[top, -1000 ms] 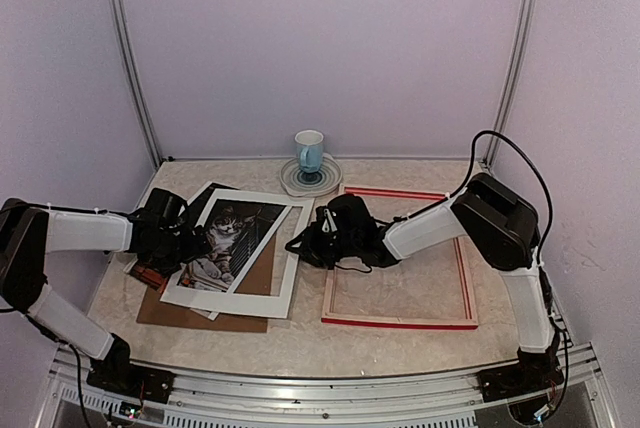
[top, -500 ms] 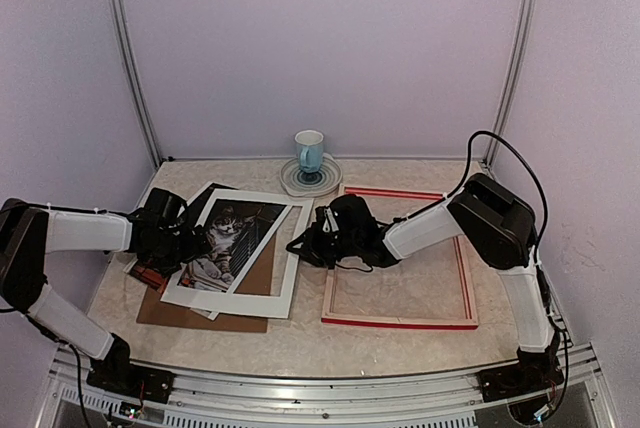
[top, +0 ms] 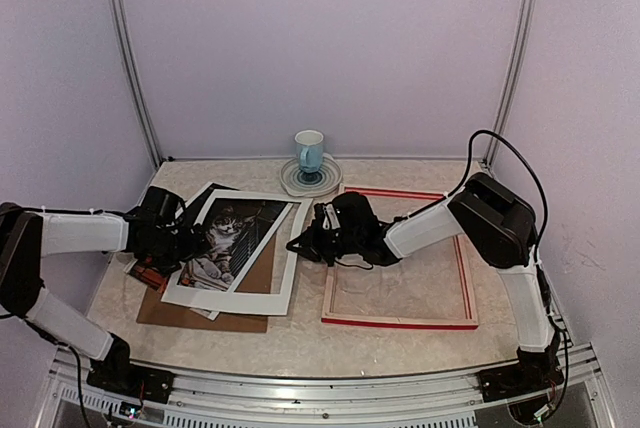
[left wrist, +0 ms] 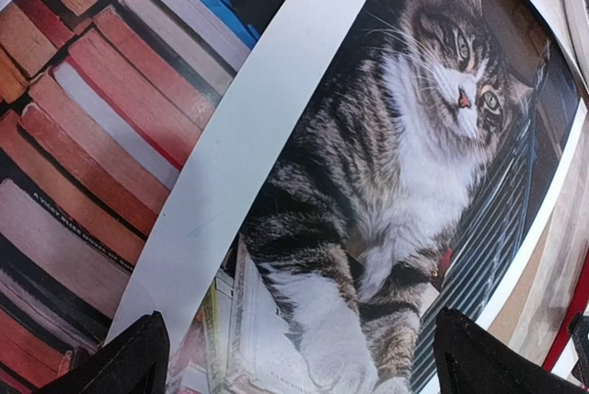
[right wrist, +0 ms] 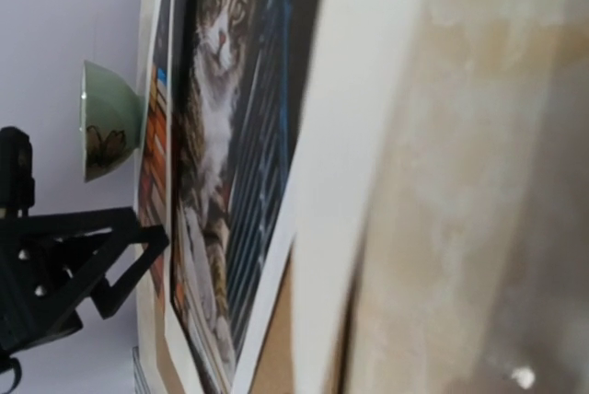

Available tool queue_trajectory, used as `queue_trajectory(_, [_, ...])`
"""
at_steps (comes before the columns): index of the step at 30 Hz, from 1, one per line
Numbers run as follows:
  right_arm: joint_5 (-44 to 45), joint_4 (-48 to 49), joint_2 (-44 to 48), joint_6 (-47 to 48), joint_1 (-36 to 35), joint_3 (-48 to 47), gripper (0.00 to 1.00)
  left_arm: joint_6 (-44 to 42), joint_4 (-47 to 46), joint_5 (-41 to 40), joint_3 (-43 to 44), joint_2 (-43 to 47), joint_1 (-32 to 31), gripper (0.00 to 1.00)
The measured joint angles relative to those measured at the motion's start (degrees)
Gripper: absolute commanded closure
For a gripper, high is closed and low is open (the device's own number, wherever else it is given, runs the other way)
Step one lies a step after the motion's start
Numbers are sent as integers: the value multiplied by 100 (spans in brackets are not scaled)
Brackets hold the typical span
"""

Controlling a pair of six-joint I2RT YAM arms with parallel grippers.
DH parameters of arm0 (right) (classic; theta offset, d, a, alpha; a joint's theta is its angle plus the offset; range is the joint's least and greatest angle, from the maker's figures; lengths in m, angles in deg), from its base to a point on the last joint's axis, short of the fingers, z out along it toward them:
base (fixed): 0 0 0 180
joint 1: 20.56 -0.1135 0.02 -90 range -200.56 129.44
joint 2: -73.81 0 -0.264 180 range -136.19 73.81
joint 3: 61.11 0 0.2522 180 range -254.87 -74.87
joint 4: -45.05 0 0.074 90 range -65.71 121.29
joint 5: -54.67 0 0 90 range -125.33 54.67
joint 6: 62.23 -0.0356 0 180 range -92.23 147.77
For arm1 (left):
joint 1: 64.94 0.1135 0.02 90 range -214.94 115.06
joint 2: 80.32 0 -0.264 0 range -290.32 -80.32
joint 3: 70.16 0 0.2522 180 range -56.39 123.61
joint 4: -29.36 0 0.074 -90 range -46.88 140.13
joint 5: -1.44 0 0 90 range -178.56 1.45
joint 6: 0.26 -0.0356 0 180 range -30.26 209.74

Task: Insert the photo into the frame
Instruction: Pick up the mat board from the photo.

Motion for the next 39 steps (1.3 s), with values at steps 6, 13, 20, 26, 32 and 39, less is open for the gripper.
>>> queue_trajectory(6, [-109, -127, -22, 42, 52, -76, 100, -146, 448, -179, 337, 459, -2, 1])
queue_trajectory(13, [-337, -723, -22, 195, 168, -402, 100, -343, 645, -518, 890, 1025, -111, 1])
queue_trajectory(20, [-686, -1440, 114, 413, 264, -575, 100, -393, 837, -688, 911, 1067, -240, 1])
queue_trajectory(26, [-927, -1862, 479, 616, 538, -463, 100, -393, 898, -737, 920, 1064, -275, 1])
queue_trajectory(32, [-1108, -2299, 778, 981, 750, -446, 100, -393, 909, -772, 1027, 1054, -317, 1])
queue_trajectory(39, [-1272, -2610, 1154, 1309, 758, -114, 100, -396, 905, -776, 1043, 1021, -330, 1])
